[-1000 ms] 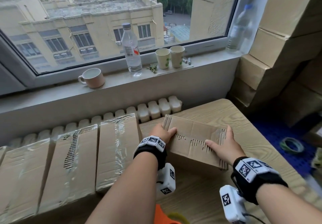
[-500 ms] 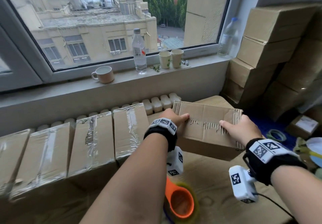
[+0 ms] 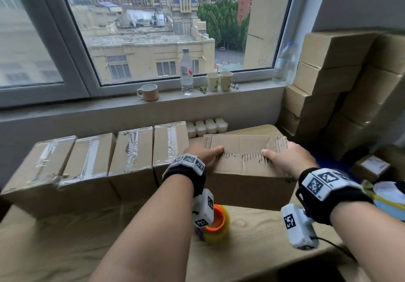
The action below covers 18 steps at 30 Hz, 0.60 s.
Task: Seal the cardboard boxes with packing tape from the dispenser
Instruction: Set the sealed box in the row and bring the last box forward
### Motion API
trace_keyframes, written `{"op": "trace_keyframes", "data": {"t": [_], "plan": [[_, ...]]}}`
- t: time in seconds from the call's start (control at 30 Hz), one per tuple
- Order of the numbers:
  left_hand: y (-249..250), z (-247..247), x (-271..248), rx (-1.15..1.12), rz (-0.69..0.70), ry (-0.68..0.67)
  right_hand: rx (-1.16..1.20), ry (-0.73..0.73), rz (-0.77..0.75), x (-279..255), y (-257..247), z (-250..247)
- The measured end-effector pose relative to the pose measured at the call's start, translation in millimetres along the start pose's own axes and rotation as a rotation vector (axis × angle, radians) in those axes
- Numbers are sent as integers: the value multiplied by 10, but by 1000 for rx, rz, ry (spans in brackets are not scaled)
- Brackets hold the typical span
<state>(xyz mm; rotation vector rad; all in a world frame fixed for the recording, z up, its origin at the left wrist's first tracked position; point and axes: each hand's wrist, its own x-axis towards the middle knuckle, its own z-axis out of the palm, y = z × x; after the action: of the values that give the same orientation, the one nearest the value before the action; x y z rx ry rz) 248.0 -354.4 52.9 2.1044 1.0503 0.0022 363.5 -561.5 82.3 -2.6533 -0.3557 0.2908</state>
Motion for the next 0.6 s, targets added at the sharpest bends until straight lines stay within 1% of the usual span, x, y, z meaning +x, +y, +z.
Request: {"op": "trace_keyframes", "data": {"t": [0.1,0.2,0.3,0.43,0.6], "plan": [[-126,-77,-350,16,-46,54,26,-41,-49,-235,10,26],[-416,-203,-611,0,-144,81,43,-118,-121,-464,-89,132],[-751,-385,-810,-30,-214,119,65,-194,-221,-693,-292,263],[-1175,-632,-1006,-67,-271,186,80,-283,-317,-899,-610,504],[-1739,-867,-1130,-119,-395,228,152,-424,-380,-1045,-1028,934]]}}
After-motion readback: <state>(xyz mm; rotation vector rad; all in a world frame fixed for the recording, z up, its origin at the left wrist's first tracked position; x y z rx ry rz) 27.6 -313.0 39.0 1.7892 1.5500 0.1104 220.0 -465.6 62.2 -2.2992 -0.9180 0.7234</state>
